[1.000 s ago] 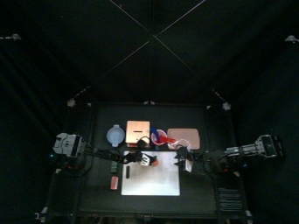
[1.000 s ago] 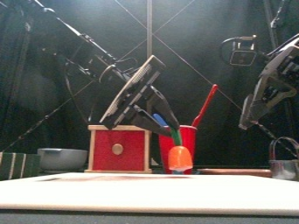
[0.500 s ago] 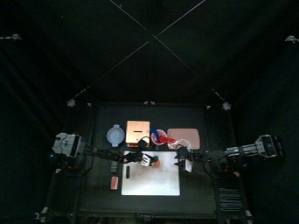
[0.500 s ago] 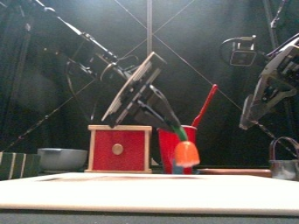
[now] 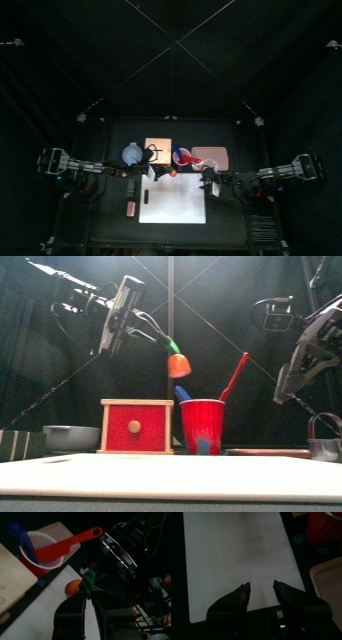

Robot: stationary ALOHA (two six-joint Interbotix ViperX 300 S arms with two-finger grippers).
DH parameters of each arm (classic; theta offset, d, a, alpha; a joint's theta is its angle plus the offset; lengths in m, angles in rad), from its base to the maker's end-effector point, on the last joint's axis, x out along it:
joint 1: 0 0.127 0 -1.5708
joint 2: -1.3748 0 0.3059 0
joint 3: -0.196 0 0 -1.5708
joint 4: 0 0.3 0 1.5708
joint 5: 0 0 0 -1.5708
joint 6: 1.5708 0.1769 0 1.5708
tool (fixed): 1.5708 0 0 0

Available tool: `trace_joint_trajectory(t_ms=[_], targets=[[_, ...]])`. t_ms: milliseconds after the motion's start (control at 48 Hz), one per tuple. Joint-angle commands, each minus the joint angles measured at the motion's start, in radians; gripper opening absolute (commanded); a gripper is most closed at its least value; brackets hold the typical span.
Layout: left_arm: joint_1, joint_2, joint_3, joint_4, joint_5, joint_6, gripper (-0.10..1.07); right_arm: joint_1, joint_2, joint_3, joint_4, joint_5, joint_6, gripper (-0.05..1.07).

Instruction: Drop carrot top in bowl

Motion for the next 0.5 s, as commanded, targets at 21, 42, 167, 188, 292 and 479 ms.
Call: trace_joint_trajectory(t_ms=[21,42,167,188,292,479], targets=[[0.066,-0.126,0.049,0.041,0.002,0.002,0.51,0.0,-0.011,-0.023,0.002,-0.003,0.003,0.79],[0.081,-0.147,0.064,0.043,0.003,0.002,0.51,0.002,-0.012,-0.023,0.003,-0.003,0.005,0.79],[0.187,-0.272,0.186,0.054,0.009,0.002,0.51,0.0,-0.012,-0.02,0.005,-0.003,0.008,0.79],[0.206,-0.29,0.207,0.055,0.008,0.002,0.51,0.0,-0.011,-0.02,0.006,-0.003,0.008,0.79],[0.299,-0.364,0.304,0.052,0.002,0.0,0.51,0.002,-0.012,-0.02,0.017,-0.003,0.008,0.79],[0.388,-0.37,0.407,0.057,0.026,0.002,0.52,0.0,-0.012,-0.023,0.018,-0.003,0.008,0.79]])
